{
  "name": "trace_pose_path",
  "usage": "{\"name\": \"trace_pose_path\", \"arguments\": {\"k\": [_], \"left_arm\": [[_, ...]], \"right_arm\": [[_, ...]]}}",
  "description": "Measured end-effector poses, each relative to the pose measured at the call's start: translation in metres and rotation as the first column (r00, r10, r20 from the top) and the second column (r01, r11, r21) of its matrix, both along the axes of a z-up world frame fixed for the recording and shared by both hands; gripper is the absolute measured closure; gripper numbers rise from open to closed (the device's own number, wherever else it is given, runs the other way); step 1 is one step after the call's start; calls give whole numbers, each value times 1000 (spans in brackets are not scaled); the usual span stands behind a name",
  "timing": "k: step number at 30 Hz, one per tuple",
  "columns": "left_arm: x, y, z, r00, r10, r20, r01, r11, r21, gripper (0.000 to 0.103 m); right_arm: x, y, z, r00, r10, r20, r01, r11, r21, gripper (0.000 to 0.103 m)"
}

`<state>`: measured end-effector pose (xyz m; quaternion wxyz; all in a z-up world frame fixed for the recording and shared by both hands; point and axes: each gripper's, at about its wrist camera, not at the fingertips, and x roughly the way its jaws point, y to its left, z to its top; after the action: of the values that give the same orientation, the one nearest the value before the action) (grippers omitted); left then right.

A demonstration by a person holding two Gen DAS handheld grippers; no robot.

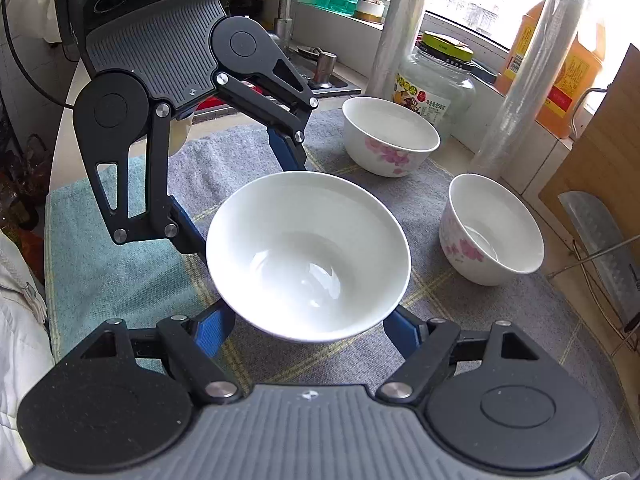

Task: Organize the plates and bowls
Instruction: 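Lift the white bowl with both grippers and carry it toward the plate stack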

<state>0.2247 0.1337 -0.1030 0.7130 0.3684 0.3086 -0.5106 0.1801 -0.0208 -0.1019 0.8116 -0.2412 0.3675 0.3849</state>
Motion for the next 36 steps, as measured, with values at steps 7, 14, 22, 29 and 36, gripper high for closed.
{"name": "trace_pose_path", "arguments": {"k": [7,14,22,29,36], "left_arm": [[-1,-32,-3,999,-43,7,43,999,-4,30],[0,-76,-10,995,-94,21,95,995,-18,30],[3,-119,-18,993,-115,33,116,993,-19,30],[6,-141,-28,995,-100,25,101,995,-15,30],[9,-144,-30,997,-75,1,75,997,-15,30]], "right_arm": [[-10,-27,1,999,-47,10,47,999,-22,18],[-15,-66,0,994,-109,23,110,993,-53,18],[-16,-104,-6,989,-145,35,147,986,-74,18],[-12,-125,-10,989,-141,34,143,987,-77,18],[-9,-134,-12,991,-131,12,131,990,-48,18]]}}
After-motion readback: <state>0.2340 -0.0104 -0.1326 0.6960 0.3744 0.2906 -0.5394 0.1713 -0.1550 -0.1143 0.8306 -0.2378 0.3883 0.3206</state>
